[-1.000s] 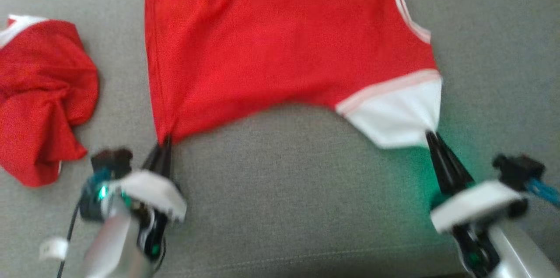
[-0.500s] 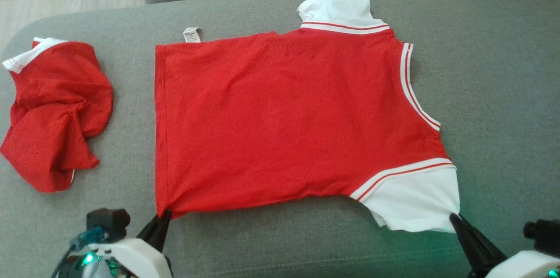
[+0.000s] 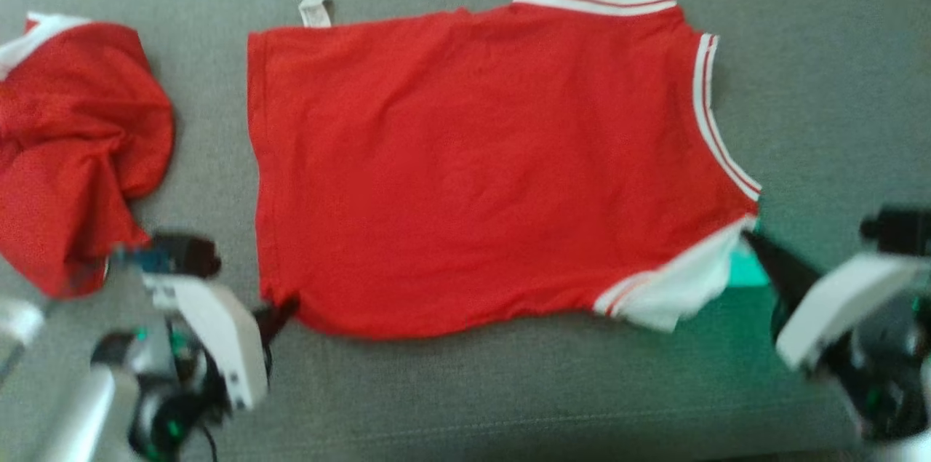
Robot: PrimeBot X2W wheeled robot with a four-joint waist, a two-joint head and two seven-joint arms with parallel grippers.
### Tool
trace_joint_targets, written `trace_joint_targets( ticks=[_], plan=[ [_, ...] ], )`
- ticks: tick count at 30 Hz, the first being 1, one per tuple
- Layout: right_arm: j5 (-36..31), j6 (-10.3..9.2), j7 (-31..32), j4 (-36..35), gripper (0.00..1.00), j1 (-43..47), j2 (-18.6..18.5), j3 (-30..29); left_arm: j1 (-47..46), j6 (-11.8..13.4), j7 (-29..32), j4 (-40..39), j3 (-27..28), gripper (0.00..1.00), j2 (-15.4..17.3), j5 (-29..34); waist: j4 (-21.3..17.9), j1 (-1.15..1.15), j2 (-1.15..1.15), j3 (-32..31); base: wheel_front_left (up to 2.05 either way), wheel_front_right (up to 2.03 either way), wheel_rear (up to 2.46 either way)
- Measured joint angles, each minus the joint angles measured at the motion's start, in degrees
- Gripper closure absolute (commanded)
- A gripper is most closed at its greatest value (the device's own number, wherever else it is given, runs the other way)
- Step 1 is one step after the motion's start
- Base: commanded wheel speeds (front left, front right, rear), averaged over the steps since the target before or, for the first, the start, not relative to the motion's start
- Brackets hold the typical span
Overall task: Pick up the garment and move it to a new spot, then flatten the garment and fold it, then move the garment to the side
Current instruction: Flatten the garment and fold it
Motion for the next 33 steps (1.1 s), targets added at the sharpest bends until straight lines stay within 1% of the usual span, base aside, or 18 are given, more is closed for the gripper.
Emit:
trace_joint_targets(
  ticks=[3, 7, 10, 13, 14, 15, 16, 17, 18, 21, 23, 25, 28, 30, 33],
  plan=[
    [1.26, 0.00, 0.20, 4.31, 1.00, -6.91, -1.20, 0.08, -5.54, -1.20, 5.03, 2.00, 0.16, 1.00, 0.69, -4.36, 0.42, 0.00, 0.00, 1.86, 0.00, 0.00, 0.00],
    [2.72, 0.00, -0.11, 10.99, 1.00, -15.89, -2.05, 1.30, -11.26, -2.07, 8.64, 5.03, 0.60, 1.00, 2.01, -7.53, 0.82, 0.00, 0.00, 4.03, 0.00, 0.00, 0.00],
    [3.98, 0.00, -1.78, 16.19, 1.00, -21.04, -3.09, 3.10, -14.69, -2.53, 9.00, 7.56, 1.58, 1.00, 1.99, -9.33, 1.04, 0.00, 0.00, 5.41, 0.00, 0.00, 0.00],
    [5.43, 0.00, -4.79, 20.74, 1.00, -24.74, -3.70, 5.39, -17.69, -2.89, 7.16, 10.32, 1.75, 1.00, 1.69, -9.90, 1.23, 0.00, 0.00, 6.65, 0.00, 0.00, 0.00],
    [5.91, 0.00, -6.15, 21.84, 1.00, -25.64, -3.89, 6.30, -18.50, -3.05, 5.36, 11.15, 1.85, 1.00, 1.34, -9.91, 1.30, 0.00, 0.00, 7.06, 0.00, 0.00, 0.00],
    [6.22, 0.00, -8.06, 22.76, 1.00, -26.46, -4.22, 7.43, -19.23, -3.08, 3.37, 12.11, 1.96, 0.67, 0.90, -9.90, 1.38, 0.00, 0.00, 7.47, 0.00, 0.00, 0.00],
    [6.60, 0.00, -10.01, 23.45, 0.74, -27.04, -4.49, 8.23, -19.86, -3.30, 1.88, 13.08, 1.89, 0.10, 0.49, -9.88, 1.44, 0.00, 0.00, 7.84, 0.00, 0.00, 0.00],
    [7.09, 0.00, -12.09, 24.14, 0.27, -27.55, -4.81, 9.01, -20.12, -3.33, 0.05, 13.76, 1.88, 0.00, 0.05, -9.82, 1.49, 0.00, 0.00, 8.16, 0.00, 0.00, 0.00],
    [7.09, 0.00, -14.51, 24.59, 0.00, -27.77, -5.32, 10.04, -20.24, -3.47, -1.89, 14.52, 1.86, 0.00, -0.43, -9.78, 1.56, 0.00, 0.00, 8.43, 0.00, 0.00, 0.00],
    [6.06, 0.00, -22.90, 25.05, 0.00, -27.63, -6.75, 13.46, -20.07, -3.45, -9.72, 16.13, 2.02, 0.00, -1.48, -7.39, 1.71, 0.00, 0.00, 8.82, 0.00, 0.00, 0.00],
    [3.97, 0.00, -29.71, 24.96, 0.00, -27.47, -7.26, 14.64, -19.55, -2.26, -16.45, 16.25, 2.60, 0.00, -2.58, -4.85, 1.78, 0.00, 0.00, 8.80, 0.00, 0.00, 0.00],
    [0.23, 0.00, -37.18, 24.64, 0.00, -27.00, -7.36, 14.57, -18.57, -0.16, -23.62, 15.83, 3.38, 0.00, -3.93, -1.44, 1.82, 0.00, 0.00, 8.56, 0.00, 0.00, 0.00],
    [-6.23, 0.00, -44.66, 23.15, 0.00, -25.19, -7.06, 12.93, -16.27, 3.60, -33.78, 13.74, 3.63, 0.00, -5.76, 3.86, 1.93, 0.00, 0.00, 7.82, 0.00, 0.00, 0.00],
    [-10.14, 0.00, -47.34, 21.49, 0.00, -22.75, -6.37, 10.88, -14.48, 6.27, -39.58, 12.10, 3.46, 0.00, -6.51, 7.59, 2.00, 0.00, 0.00, 7.16, 0.00, 0.00, 0.00],
    [-15.25, 0.00, -48.59, 17.53, 0.00, -17.98, -4.24, 7.97, -11.97, 9.99, -46.81, 8.96, 3.22, 0.00, -7.50, 12.18, 2.13, 0.00, 0.00, 6.06, 0.00, 0.00, 0.00]
  ],
)
